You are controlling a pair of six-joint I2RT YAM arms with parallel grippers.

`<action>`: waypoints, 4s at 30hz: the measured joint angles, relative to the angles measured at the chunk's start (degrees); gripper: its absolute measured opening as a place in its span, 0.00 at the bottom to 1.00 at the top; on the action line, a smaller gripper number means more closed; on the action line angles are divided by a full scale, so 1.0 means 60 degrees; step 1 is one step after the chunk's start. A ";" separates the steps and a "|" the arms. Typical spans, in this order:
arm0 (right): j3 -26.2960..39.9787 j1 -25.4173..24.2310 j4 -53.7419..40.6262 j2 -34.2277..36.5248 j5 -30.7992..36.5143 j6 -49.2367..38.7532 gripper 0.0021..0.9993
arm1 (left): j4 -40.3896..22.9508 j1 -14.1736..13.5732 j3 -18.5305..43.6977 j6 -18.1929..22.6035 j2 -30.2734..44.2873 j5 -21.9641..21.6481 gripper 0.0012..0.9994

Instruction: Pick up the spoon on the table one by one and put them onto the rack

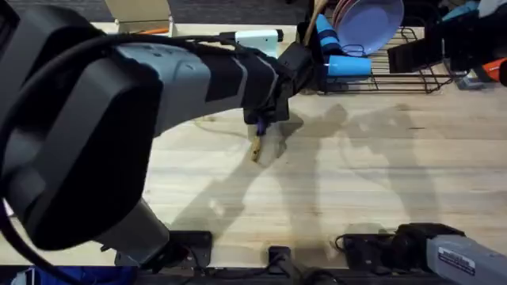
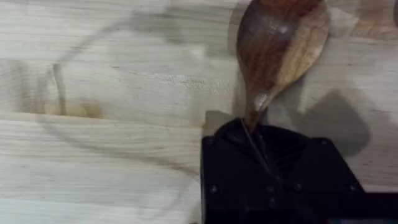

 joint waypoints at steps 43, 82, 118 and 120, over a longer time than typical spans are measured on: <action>0.0000 0.0000 0.0000 -0.0001 -0.0004 0.0000 0.99 | 0.5321 0.1333 0.0087 0.1727 -0.3020 -0.0454 0.04; 0.0000 0.0000 0.0000 0.0000 -0.0003 0.0000 0.99 | 1.1448 0.0554 0.0084 0.3096 -0.1601 0.2105 0.04; 0.0000 0.0000 0.0022 -0.0004 0.0000 -0.0003 0.99 | 0.9866 0.0554 0.0084 0.3184 0.0080 0.2131 0.04; 0.0000 -0.0003 0.0022 -0.0004 0.0000 -0.0001 0.99 | 0.9608 0.0554 0.0084 0.3187 0.0080 0.2131 0.04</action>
